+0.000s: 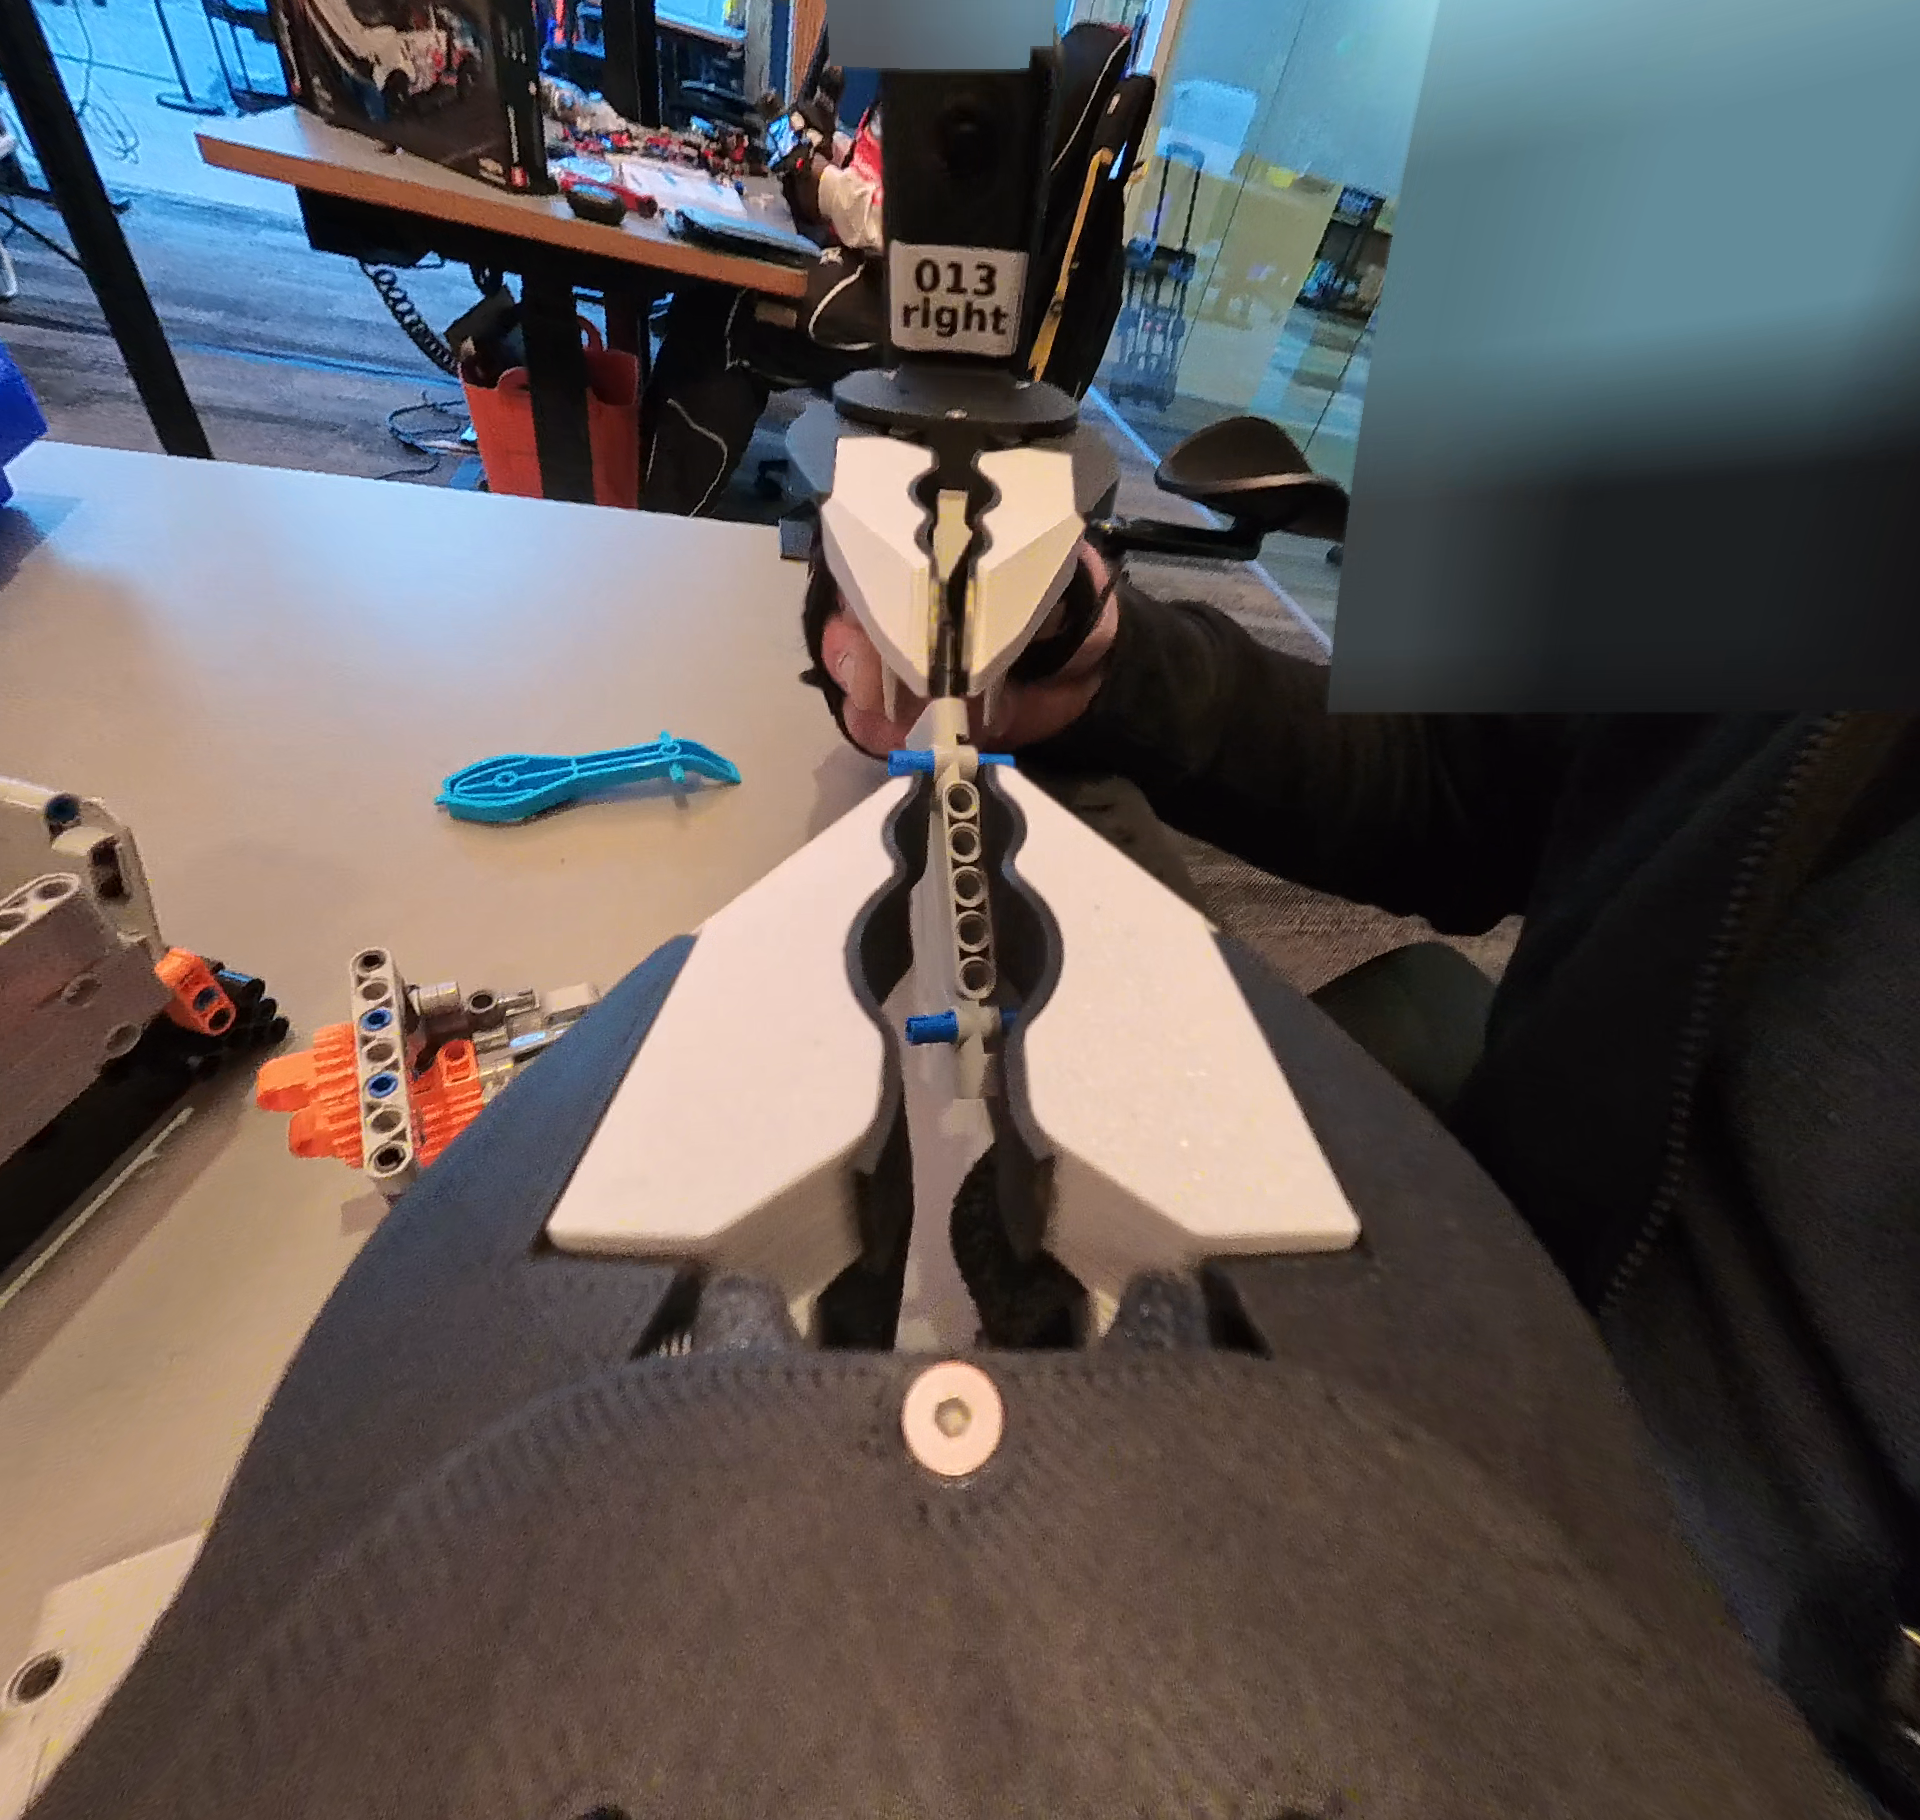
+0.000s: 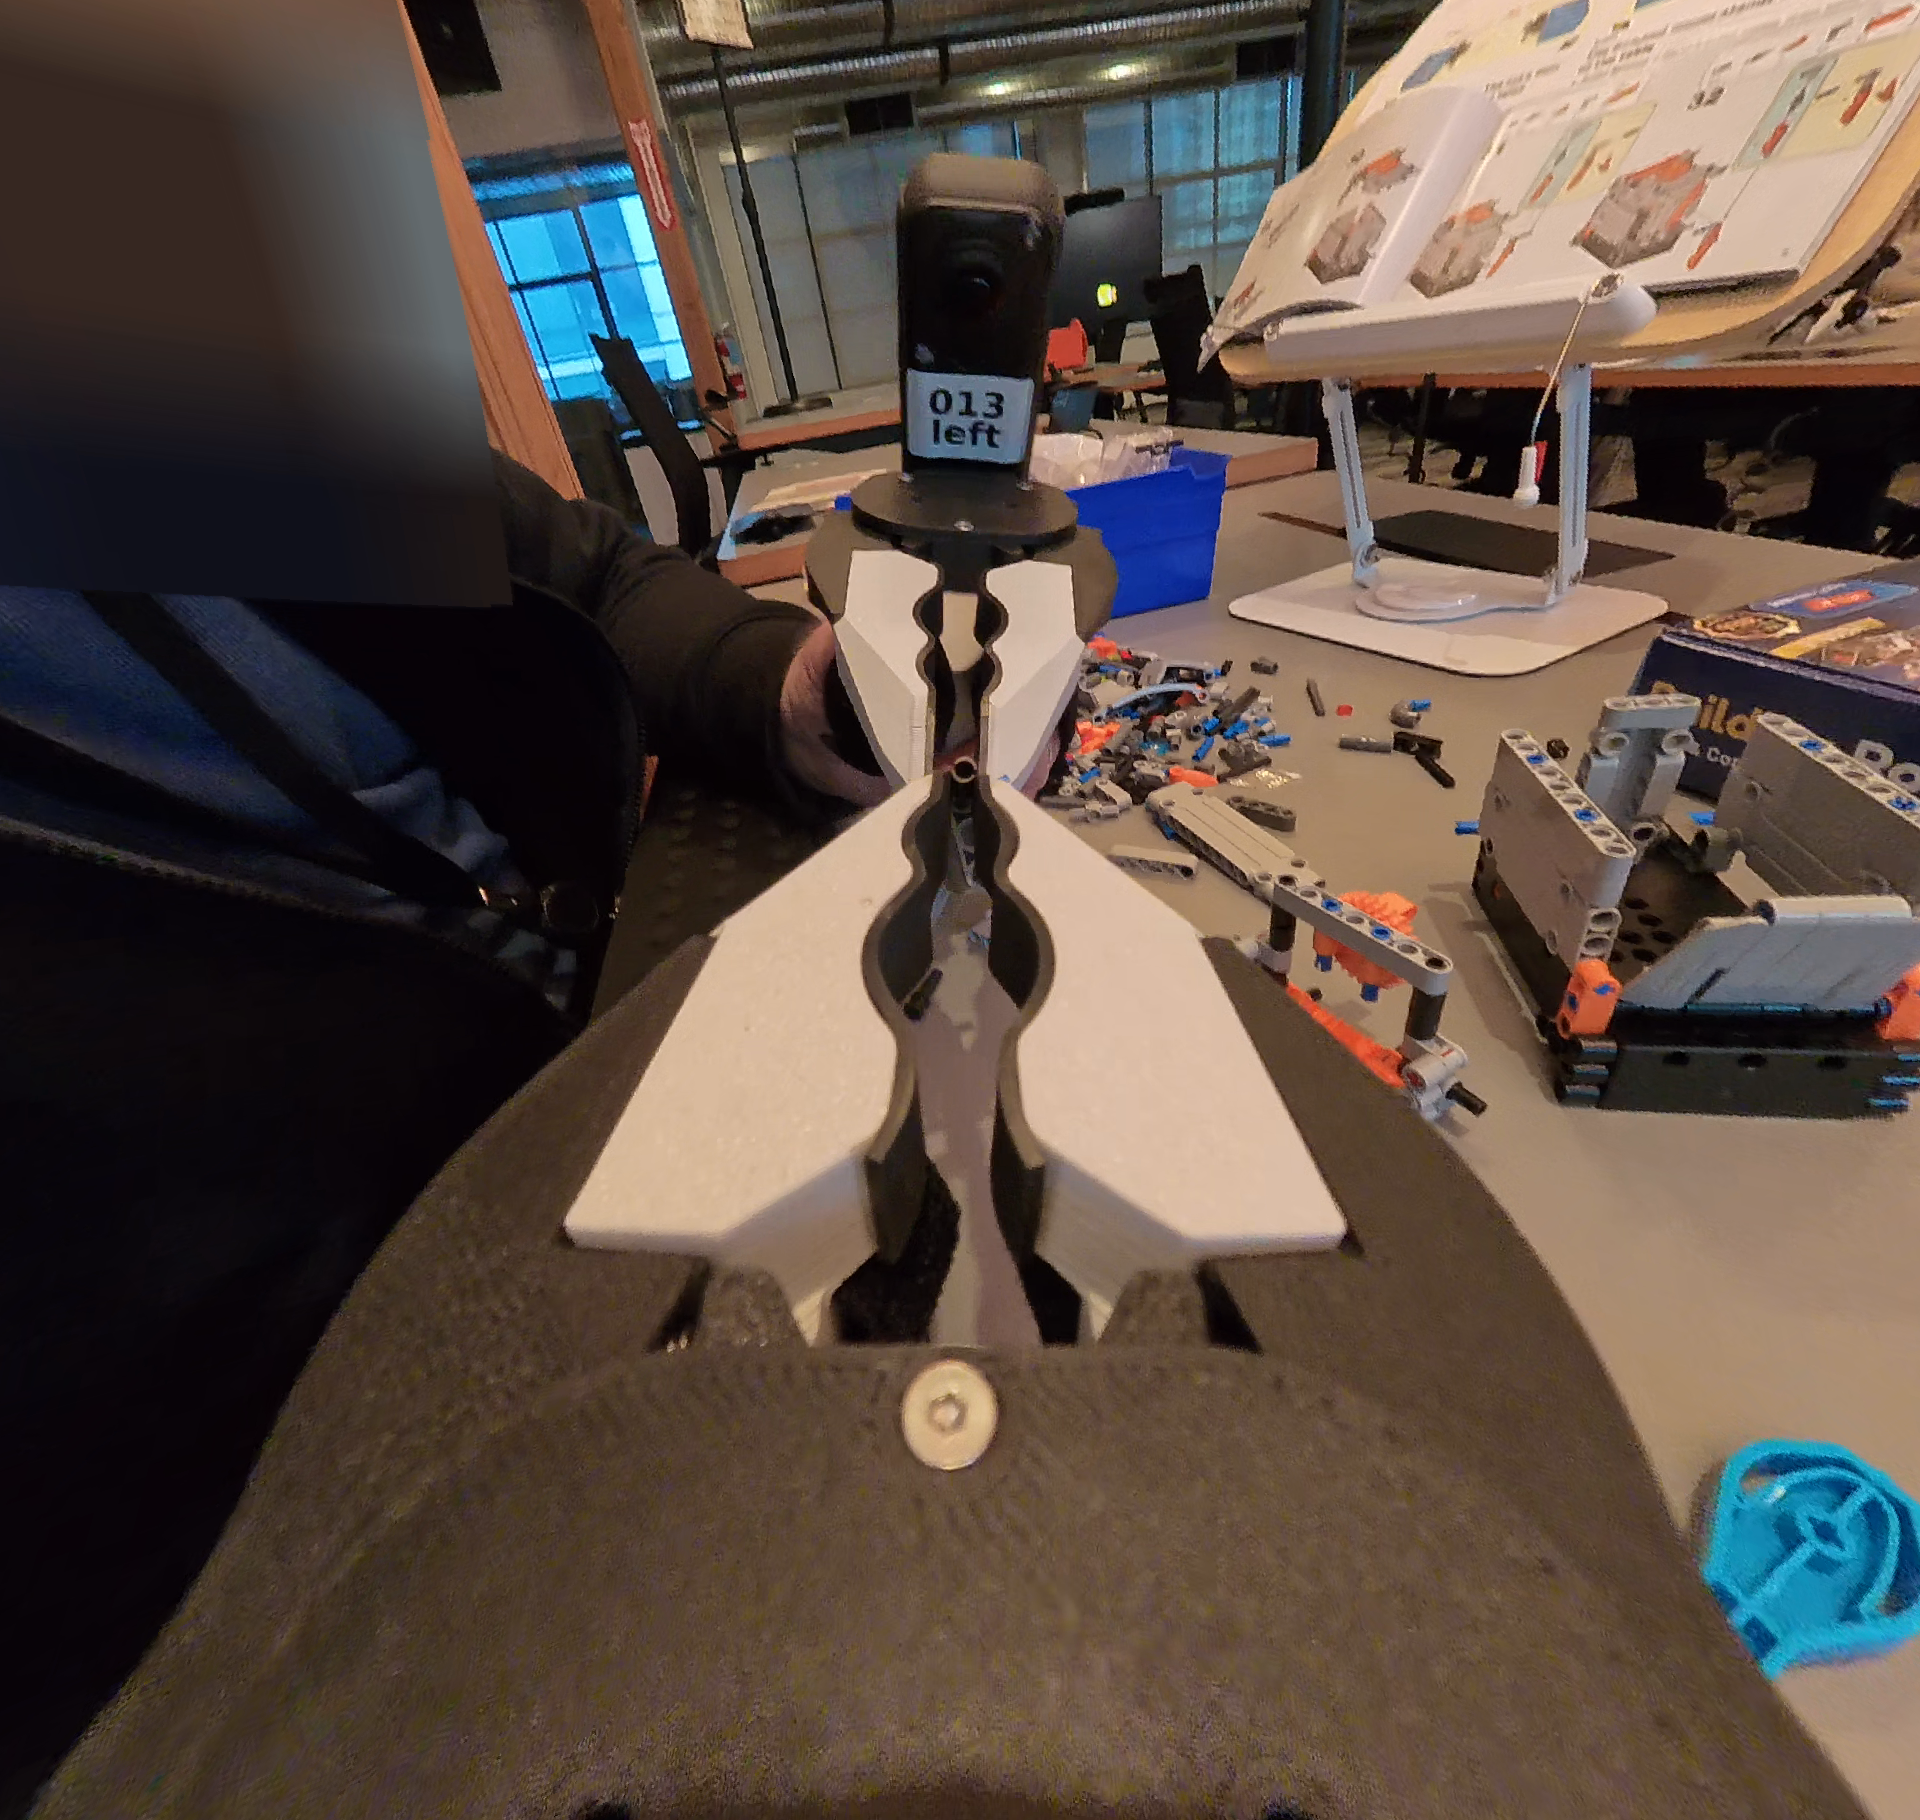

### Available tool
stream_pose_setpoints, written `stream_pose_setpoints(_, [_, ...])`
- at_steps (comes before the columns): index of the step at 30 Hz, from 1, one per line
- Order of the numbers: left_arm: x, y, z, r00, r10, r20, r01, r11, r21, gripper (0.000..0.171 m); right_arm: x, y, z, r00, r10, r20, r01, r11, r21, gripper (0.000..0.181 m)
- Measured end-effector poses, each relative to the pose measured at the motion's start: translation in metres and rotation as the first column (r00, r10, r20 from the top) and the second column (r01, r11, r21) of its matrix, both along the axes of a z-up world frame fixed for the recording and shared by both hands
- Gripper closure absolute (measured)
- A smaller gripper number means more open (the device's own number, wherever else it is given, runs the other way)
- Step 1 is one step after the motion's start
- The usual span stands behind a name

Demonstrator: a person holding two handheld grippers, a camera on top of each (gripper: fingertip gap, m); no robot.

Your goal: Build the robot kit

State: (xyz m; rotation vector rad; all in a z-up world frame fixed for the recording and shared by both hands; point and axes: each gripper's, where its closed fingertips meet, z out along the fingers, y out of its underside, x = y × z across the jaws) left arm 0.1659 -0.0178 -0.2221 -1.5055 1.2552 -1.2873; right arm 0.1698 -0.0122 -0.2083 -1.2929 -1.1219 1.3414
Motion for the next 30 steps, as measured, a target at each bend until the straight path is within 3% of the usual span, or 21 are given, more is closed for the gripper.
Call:
stream_pose_setpoints(5, [0.000,0.001,0.001,1.000,-0.005,0.011,0.005,1.000,-0.016,0.165,-0.001,0.001,0.000,1.000,-0.001,0.001,0.001,1.000,0.000,0.180])
stream_pose_setpoints(12, [-0.002,0.005,-0.039,0.982,0.000,-0.189,-0.001,1.000,-0.006,0.164,-0.001,0.005,-0.042,0.974,-0.018,0.227,0.020,1.000,-0.005,0.180])
stream_pose_setpoints(19, [-0.005,0.005,-0.075,0.933,-0.020,-0.358,0.009,0.999,-0.032,0.164,-0.002,0.005,-0.081,0.899,0.002,0.439,0.005,1.000,-0.014,0.179])
stream_pose_setpoints(23, [-0.007,0.002,-0.089,0.897,-0.028,-0.440,0.028,1.000,-0.007,0.164,0.000,0.007,-0.108,0.811,0.024,0.584,-0.009,1.000,-0.030,0.179])
stream_pose_setpoints(27, [-0.009,0.003,-0.098,0.872,-0.021,-0.490,0.029,1.000,0.009,0.164,0.002,0.005,-0.125,0.739,0.043,0.672,-0.031,0.999,-0.029,0.179])
stream_pose_setpoints(30, [-0.010,0.002,-0.101,0.866,-0.031,-0.499,0.028,1.000,-0.013,0.164,0.003,0.006,-0.127,0.729,0.049,0.683,-0.037,0.999,-0.032,0.179])
